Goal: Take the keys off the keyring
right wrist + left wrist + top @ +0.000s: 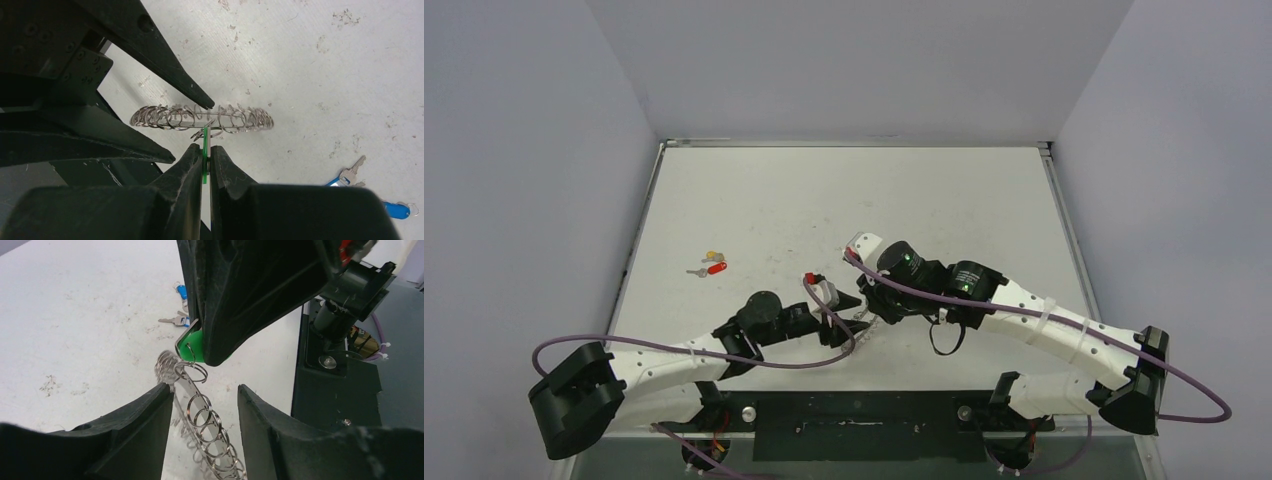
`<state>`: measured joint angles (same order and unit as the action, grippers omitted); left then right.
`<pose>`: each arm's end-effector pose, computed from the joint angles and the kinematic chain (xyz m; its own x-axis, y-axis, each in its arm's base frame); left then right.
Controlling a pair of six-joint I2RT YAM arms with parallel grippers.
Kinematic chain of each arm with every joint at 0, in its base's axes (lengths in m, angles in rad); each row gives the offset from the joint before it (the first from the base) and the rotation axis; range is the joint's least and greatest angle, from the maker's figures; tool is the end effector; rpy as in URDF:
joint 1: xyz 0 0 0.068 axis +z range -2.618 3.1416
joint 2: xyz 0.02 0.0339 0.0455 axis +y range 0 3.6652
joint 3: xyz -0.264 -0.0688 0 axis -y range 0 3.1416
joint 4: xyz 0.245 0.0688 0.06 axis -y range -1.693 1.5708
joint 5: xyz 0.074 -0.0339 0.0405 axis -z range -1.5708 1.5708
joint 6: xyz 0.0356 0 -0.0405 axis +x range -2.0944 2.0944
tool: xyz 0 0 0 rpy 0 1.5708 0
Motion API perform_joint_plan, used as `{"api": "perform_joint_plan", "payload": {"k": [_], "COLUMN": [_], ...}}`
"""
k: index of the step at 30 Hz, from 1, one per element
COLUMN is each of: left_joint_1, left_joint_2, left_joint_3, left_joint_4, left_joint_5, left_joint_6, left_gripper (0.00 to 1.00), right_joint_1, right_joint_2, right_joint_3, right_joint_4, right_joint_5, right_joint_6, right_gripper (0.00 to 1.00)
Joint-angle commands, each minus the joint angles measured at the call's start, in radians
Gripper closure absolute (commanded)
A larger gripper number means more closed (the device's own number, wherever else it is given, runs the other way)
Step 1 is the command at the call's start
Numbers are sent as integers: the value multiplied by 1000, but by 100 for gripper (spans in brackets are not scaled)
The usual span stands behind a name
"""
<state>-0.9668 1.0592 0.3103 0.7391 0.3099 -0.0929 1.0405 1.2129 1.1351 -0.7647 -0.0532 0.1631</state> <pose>0.1154 -0.1864 0.2198 -0.0943 -0.0189 -0.9954 0.9524 0.2894 -0.0957 0.1245 0.2161 0.3198 -0.5153 -0.5582 -0.6503 -0.8064 0.5728 0.1472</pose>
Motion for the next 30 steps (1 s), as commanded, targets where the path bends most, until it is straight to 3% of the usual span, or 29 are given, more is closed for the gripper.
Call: {"api": "perform_joint_plan", "payload": {"k": [1,7,18,30], "left_joint_1": [-25,-30,-34,-44], "left_joint_2": [22,-4,-57,21], "left_joint_3": [63,49,31,56], "left_joint_4": [-43,-73,-2,53], "left_joint_5": [-88,-209,-74,-107], "left_joint_6": [13,42,142,168], "left_gripper": [52,51,53,63], "right_joint_1": [17,24,32,59], "right_joint_2": [1,0,10,22], "right_joint_3": [59,64,70,73], "right_joint_4": [13,5,8,12], "right_joint_5": [50,50,74,62], "right_joint_6": [33,36,62,74], "right_gripper": [100,100,100,100]}}
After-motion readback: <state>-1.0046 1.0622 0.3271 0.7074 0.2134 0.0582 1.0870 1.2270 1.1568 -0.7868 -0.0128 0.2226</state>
